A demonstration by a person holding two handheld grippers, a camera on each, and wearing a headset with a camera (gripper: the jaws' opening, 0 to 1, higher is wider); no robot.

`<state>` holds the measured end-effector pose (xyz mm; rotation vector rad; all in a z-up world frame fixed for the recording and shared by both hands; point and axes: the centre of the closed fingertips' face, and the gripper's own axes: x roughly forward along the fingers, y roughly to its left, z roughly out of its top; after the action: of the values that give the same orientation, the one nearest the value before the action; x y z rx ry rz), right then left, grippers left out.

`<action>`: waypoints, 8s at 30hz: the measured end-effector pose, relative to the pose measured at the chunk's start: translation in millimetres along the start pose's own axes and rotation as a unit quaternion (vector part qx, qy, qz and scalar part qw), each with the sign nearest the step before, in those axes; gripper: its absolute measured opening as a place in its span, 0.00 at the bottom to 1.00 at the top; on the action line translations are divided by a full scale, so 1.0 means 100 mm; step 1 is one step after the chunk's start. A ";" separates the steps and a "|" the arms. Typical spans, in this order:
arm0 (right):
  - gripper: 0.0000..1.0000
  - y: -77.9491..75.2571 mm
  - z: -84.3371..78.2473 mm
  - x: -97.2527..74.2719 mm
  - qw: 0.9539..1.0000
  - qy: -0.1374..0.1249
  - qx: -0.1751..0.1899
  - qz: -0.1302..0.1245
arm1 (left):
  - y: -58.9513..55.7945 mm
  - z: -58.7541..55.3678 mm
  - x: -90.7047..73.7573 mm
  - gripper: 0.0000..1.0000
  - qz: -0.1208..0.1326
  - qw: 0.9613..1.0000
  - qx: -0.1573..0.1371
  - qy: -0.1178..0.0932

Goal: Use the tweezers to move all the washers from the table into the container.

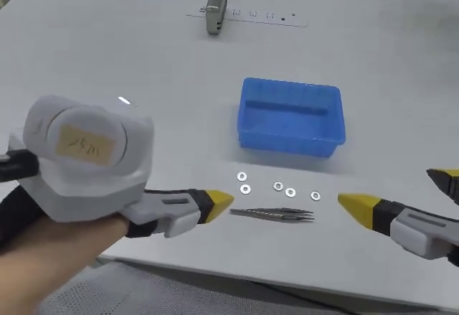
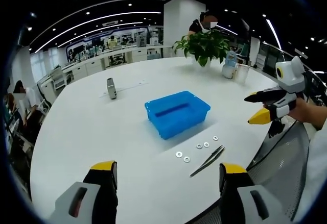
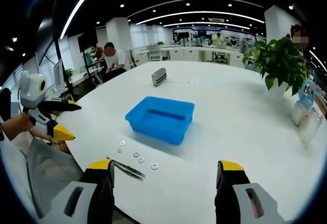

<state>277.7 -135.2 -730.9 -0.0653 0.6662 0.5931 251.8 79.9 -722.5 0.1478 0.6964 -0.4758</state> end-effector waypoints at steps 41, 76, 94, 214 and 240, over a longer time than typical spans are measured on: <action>0.44 0.56 -0.35 0.36 0.990 0.076 -0.025 0.118 | -0.55 -0.70 0.86 0.08 -0.203 0.947 0.214 0.128; 0.19 0.99 -0.33 0.83 0.948 0.094 -0.229 0.200 | -0.77 0.09 0.26 0.00 -0.245 0.921 0.301 0.033; 0.03 1.25 0.02 1.07 0.941 0.048 -0.228 0.244 | -0.57 0.42 0.24 0.00 -0.222 0.913 0.343 0.020; 0.06 1.01 0.93 1.31 0.933 -0.020 -0.285 0.218 | -0.20 1.16 0.48 0.00 -0.134 0.937 0.318 -0.056; 0.06 1.39 0.26 1.03 0.929 0.029 -0.251 0.271 | -0.46 0.58 0.27 0.00 -0.182 0.944 0.275 -0.005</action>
<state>282.0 37.5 -754.5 -0.3881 0.5741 1.2939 282.1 13.1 -695.1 0.5477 0.5672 -1.0220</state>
